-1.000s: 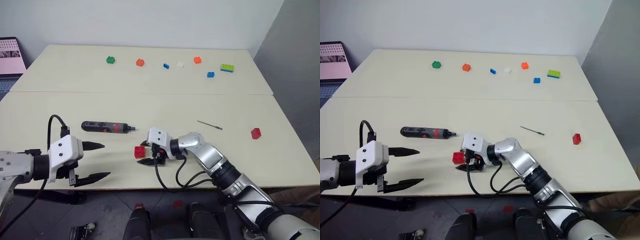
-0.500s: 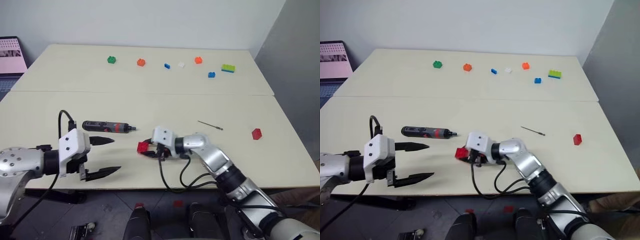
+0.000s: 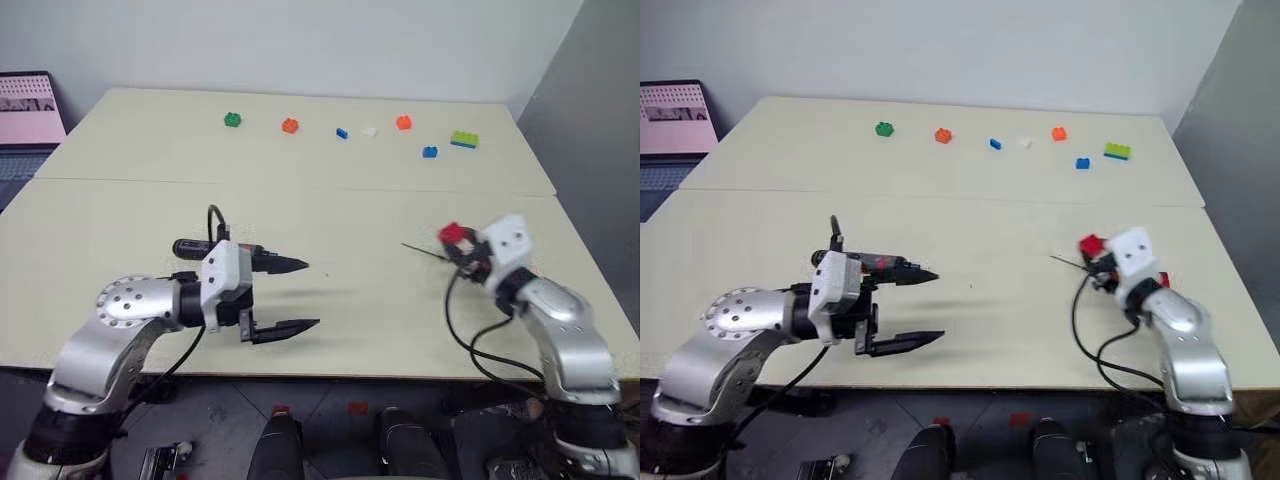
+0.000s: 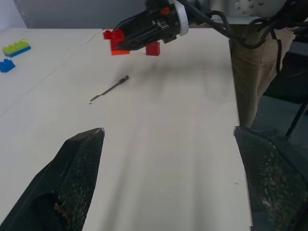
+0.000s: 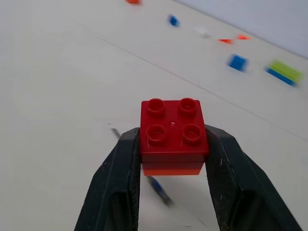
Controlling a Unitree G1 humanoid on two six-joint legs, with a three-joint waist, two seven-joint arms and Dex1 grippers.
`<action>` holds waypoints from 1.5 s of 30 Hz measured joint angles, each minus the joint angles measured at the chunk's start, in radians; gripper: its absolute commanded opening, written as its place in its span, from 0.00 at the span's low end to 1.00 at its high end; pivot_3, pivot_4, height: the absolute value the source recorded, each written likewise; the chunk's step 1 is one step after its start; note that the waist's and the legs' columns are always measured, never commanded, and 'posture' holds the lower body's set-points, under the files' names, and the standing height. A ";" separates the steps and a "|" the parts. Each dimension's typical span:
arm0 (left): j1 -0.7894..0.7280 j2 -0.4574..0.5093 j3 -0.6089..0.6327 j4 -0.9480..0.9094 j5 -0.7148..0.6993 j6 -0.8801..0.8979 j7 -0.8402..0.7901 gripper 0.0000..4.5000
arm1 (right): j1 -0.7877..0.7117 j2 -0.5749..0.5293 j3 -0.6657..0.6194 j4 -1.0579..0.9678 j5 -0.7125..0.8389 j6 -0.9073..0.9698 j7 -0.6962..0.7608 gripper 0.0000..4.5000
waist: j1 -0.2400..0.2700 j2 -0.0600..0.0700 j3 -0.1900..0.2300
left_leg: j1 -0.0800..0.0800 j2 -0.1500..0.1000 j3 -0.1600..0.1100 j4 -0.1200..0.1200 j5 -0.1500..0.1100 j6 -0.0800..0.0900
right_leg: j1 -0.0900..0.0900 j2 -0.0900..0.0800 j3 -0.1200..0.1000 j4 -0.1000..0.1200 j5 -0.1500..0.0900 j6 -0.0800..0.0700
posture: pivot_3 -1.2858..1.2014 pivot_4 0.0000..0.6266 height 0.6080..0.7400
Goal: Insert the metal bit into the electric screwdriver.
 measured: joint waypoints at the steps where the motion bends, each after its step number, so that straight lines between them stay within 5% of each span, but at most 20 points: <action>1: -0.016 -0.007 -0.013 0.010 0.003 -0.005 -0.004 1.00 | 0.026 0.003 -0.033 -0.016 0.000 0.001 -0.022 0.33 | -0.001 0.000 0.000 | 0.000 0.000 0.000 0.000 0.000 0.000 | 0.000 0.000 0.000 0.000 0.000 0.000 | 0.52 0.24 1.00; 7: -0.054 -0.034 -0.059 0.052 0.026 -0.031 -0.027 1.00 | 0.212 0.071 -0.189 -0.075 0.032 -0.021 -0.123 0.33 | -0.006 0.001 -0.001 | 0.001 0.000 0.000 0.001 0.000 0.000 | 0.002 0.000 0.000 0.000 0.000 0.000 | 0.52 0.24 1.00; 12: -0.061 -0.034 -0.070 0.065 0.038 -0.039 -0.037 1.00 | 0.220 0.106 -0.235 -0.060 0.083 0.027 -0.176 0.33 | -0.013 0.001 -0.001 | 0.002 0.000 0.000 0.005 0.000 0.000 | 0.004 0.000 0.001 0.001 0.000 0.000 | 0.52 0.24 1.00; 23: -0.061 -0.034 -0.070 0.063 0.035 -0.032 -0.031 1.00 | 0.174 0.104 -0.255 -0.030 0.197 0.100 -0.207 0.96 | -0.012 0.002 -0.001 | 0.001 0.000 -0.001 0.006 0.000 0.000 | 0.005 0.000 0.001 0.000 0.000 0.000 | 0.52 0.24 1.00; 27: -0.061 -0.035 -0.069 0.047 0.029 -0.016 -0.011 1.00 | 0.175 0.092 -0.265 -0.034 0.231 0.093 -0.194 0.98 | -0.010 0.002 -0.001 | 0.001 0.000 0.000 0.006 0.000 0.000 | 0.005 0.000 0.001 0.000 0.000 0.000 | 0.52 0.24 1.00; 34: -0.028 -0.007 -0.020 0.045 0.026 0.017 0.035 1.00 | 0.173 -0.041 -0.195 -0.097 0.278 0.058 -0.053 0.98 | -0.017 0.002 0.000 | 0.002 0.000 -0.001 0.006 0.000 0.000 | 0.005 0.000 0.001 0.000 0.000 0.000 | 0.52 0.24 1.00; 41: 0.000 0.121 0.097 0.104 0.043 0.011 0.023 1.00 | 0.166 -0.406 -0.027 -0.255 0.435 0.127 0.328 0.98 | -0.016 0.003 0.001 | 0.001 0.000 -0.001 0.006 0.000 0.000 | 0.004 -0.001 0.000 -0.002 0.000 0.000 | 0.52 0.24 1.00; 45: -0.015 0.188 0.111 0.185 0.087 -0.020 -0.010 1.00 | 0.054 -0.510 0.023 -0.267 0.536 0.188 0.458 0.98 | -0.016 0.002 0.001 | 0.000 0.000 0.000 0.007 -0.001 0.000 | 0.003 -0.002 0.000 -0.002 0.000 0.000 | 0.52 0.24 1.00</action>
